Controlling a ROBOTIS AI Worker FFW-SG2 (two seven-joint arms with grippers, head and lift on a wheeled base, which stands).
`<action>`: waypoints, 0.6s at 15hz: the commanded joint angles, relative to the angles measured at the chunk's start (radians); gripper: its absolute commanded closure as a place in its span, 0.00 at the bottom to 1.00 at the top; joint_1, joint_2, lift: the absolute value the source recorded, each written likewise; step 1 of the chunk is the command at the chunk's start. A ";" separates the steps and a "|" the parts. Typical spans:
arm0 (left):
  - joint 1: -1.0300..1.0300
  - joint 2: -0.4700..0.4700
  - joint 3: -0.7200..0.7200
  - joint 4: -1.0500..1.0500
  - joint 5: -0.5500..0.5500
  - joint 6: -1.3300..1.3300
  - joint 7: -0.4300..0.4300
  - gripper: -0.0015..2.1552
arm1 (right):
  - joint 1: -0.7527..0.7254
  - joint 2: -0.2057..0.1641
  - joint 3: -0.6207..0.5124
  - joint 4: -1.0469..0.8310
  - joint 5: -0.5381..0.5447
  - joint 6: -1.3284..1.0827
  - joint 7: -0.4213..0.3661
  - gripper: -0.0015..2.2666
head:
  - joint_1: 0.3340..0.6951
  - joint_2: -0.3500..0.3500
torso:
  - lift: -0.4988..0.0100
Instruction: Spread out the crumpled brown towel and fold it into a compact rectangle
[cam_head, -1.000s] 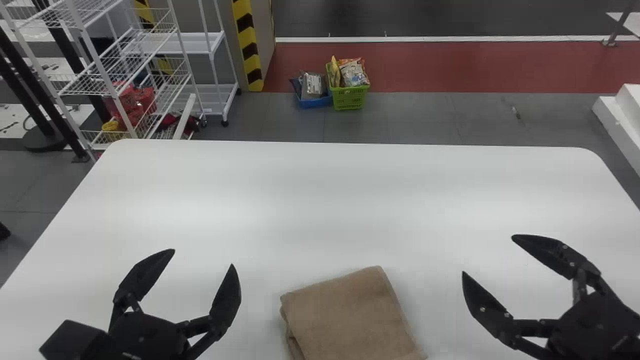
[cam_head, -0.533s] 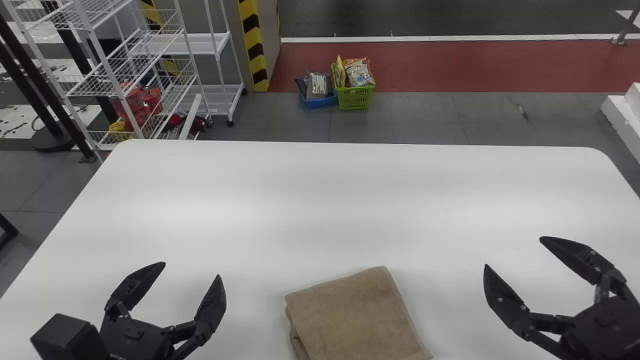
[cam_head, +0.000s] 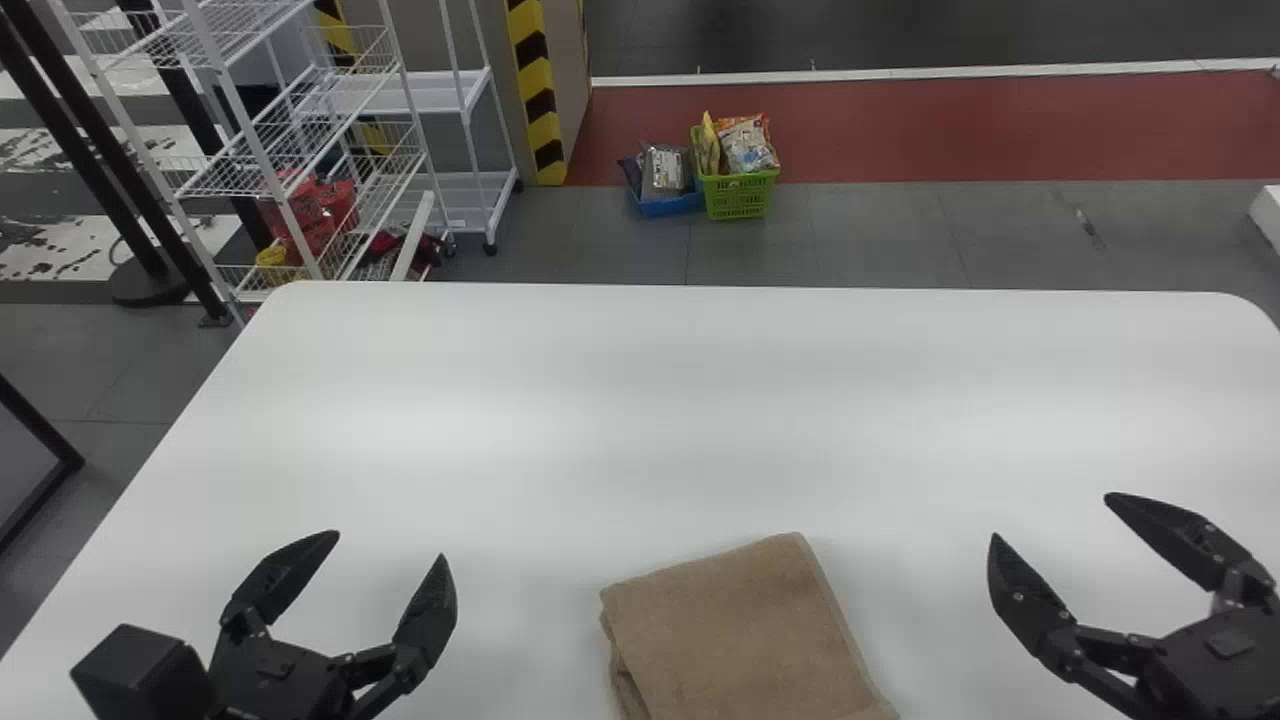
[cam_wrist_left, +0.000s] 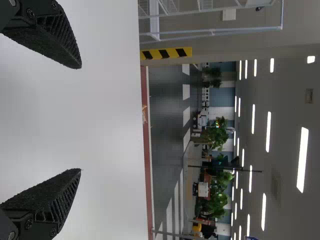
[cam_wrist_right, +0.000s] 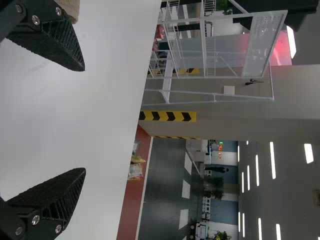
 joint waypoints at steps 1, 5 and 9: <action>0.003 -0.003 0.003 -0.002 0.001 0.000 -0.003 0.03 | 0.000 0.002 0.009 0.000 0.000 -0.010 0.000 0.05 | 1.00 0.68 | 0.73; 0.008 -0.003 0.014 -0.003 0.011 0.000 -0.012 0.03 | 0.000 0.002 0.009 0.002 0.000 -0.013 0.000 0.05 | 1.00 0.69 | 0.73; 0.011 -0.003 0.017 -0.003 0.013 -0.003 -0.020 0.03 | 0.002 0.002 0.011 0.005 0.000 -0.013 0.000 0.05 | 1.00 0.70 | 0.73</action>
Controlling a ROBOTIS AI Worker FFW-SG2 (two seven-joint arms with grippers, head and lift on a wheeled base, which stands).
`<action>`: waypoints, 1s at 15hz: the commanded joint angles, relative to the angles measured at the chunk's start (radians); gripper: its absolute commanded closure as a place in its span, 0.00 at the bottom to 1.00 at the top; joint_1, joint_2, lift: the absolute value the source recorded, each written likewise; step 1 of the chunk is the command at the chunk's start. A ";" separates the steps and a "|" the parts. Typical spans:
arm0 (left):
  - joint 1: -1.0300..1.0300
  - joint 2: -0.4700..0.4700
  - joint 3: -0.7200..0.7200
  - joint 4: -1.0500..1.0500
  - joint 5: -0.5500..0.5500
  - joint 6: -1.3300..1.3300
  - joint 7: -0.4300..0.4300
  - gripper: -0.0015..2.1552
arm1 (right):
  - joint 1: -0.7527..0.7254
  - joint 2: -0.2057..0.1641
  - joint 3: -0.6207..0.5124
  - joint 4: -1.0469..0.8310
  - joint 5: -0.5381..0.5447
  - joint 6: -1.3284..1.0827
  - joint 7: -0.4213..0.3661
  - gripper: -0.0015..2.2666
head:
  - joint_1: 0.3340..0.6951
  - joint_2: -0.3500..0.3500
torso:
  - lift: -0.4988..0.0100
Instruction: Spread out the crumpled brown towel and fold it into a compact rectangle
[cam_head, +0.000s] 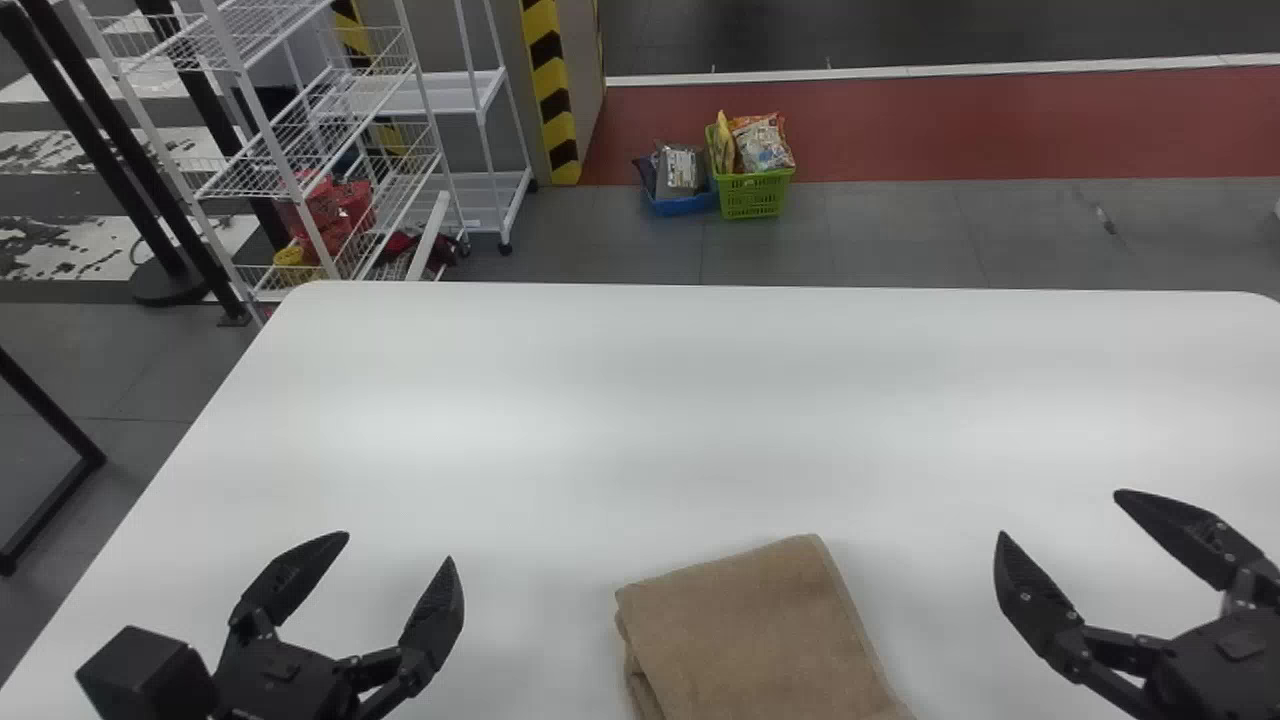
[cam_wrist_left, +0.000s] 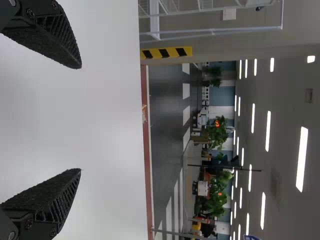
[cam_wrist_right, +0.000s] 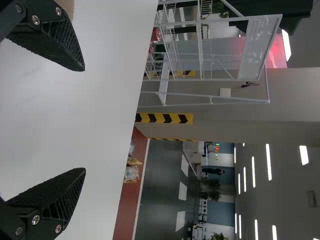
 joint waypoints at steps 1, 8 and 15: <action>0.001 -0.003 0.009 0.000 0.002 0.000 -0.004 0.03 | 0.000 0.002 0.002 0.003 0.000 0.000 -0.002 0.05 | 1.00 0.70 | 0.73; 0.001 -0.003 0.007 -0.006 0.000 -0.003 -0.007 0.03 | -0.004 0.002 -0.001 0.015 0.002 0.000 -0.025 0.05 | 1.00 0.70 | 0.73; -0.019 -0.003 0.015 0.008 0.009 0.000 -0.019 0.03 | -0.020 0.002 0.019 0.028 0.021 0.009 -0.049 0.05 | 1.00 0.69 | 0.73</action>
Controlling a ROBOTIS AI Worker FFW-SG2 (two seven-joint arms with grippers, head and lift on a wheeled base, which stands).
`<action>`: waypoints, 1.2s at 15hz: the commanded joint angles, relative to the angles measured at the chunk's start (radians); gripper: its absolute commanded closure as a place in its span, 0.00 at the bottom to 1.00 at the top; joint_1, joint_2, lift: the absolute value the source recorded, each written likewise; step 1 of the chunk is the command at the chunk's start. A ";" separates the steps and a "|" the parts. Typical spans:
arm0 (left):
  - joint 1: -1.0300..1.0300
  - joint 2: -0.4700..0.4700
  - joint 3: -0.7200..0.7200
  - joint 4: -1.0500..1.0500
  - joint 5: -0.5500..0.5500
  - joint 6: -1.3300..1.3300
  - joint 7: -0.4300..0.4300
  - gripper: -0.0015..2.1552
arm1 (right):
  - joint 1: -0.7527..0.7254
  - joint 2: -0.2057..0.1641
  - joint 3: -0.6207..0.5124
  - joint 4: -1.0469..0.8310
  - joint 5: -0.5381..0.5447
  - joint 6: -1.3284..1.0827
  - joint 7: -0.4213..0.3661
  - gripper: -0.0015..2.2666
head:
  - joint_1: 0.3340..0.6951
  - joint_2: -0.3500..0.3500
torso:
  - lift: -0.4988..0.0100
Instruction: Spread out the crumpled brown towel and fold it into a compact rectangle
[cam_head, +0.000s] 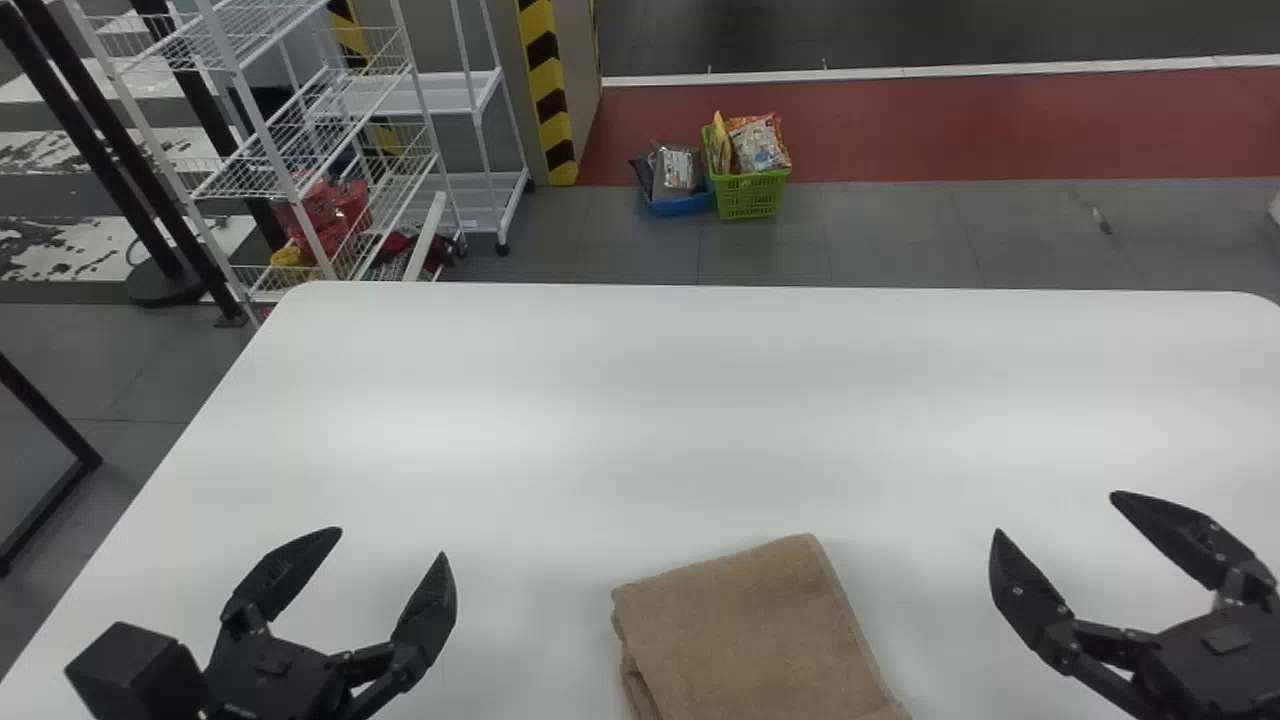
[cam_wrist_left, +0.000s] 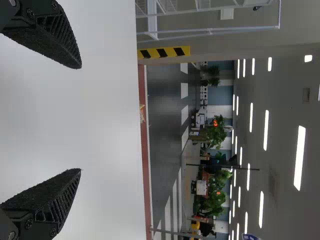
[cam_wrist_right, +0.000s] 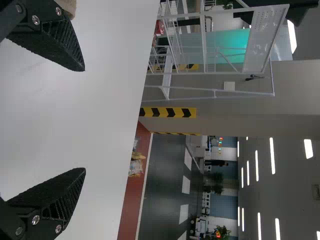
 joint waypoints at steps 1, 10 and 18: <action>-0.013 -0.003 0.011 0.013 0.014 0.003 -0.016 0.03 | -0.002 0.002 0.013 0.002 0.012 0.000 -0.006 0.05 | 1.00 0.69 | 0.73; -0.051 -0.003 0.014 0.038 0.013 0.021 -0.022 0.03 | -0.018 0.002 0.017 0.029 0.018 0.000 -0.011 0.05 | 1.00 0.71 | 0.73; -0.062 -0.003 0.013 0.045 0.017 0.021 -0.022 0.03 | -0.002 0.002 0.016 0.012 0.018 0.000 -0.011 0.05 | 1.00 0.71 | 0.73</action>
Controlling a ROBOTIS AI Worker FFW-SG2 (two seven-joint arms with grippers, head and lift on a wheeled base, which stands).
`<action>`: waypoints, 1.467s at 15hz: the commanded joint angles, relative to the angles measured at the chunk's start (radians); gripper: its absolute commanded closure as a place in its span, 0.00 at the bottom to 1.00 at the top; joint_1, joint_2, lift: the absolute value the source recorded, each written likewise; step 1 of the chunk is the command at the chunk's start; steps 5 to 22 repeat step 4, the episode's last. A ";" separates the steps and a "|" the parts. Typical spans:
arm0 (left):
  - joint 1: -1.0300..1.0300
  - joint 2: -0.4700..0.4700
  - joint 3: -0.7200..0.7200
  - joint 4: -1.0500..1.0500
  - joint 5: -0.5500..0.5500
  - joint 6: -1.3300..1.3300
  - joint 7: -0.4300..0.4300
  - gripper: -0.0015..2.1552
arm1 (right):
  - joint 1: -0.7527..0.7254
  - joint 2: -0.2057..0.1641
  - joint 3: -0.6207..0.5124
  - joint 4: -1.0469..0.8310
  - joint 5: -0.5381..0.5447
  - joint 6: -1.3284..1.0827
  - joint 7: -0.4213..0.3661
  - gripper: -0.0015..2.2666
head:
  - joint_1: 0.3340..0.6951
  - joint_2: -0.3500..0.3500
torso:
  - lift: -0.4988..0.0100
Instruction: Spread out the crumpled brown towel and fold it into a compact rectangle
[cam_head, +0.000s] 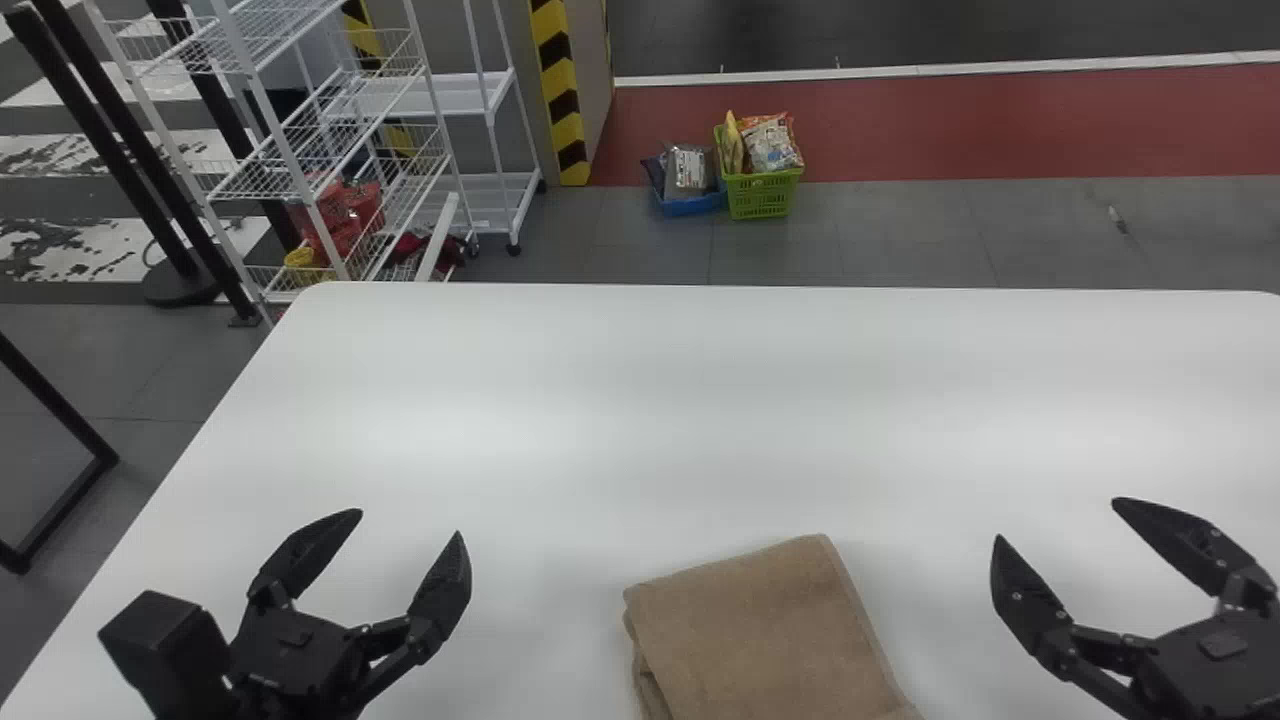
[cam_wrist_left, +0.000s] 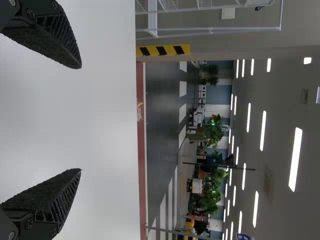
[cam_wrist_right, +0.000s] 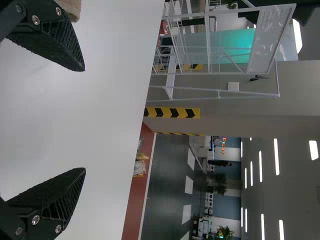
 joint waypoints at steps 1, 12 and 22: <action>0.001 -0.003 0.003 0.000 0.007 -0.001 0.000 0.03 | 0.000 0.002 0.000 -0.001 0.000 0.000 -0.001 0.05 | 1.00 0.71 | 0.73; 0.001 -0.003 0.003 0.003 0.007 -0.001 -0.002 0.03 | 0.002 0.002 0.000 -0.002 0.000 0.000 -0.001 0.05 | 1.00 0.71 | 0.73; 0.001 -0.003 0.003 0.003 0.007 -0.001 -0.002 0.03 | 0.002 0.002 0.000 -0.002 0.000 0.000 -0.001 0.05 | 1.00 0.71 | 0.73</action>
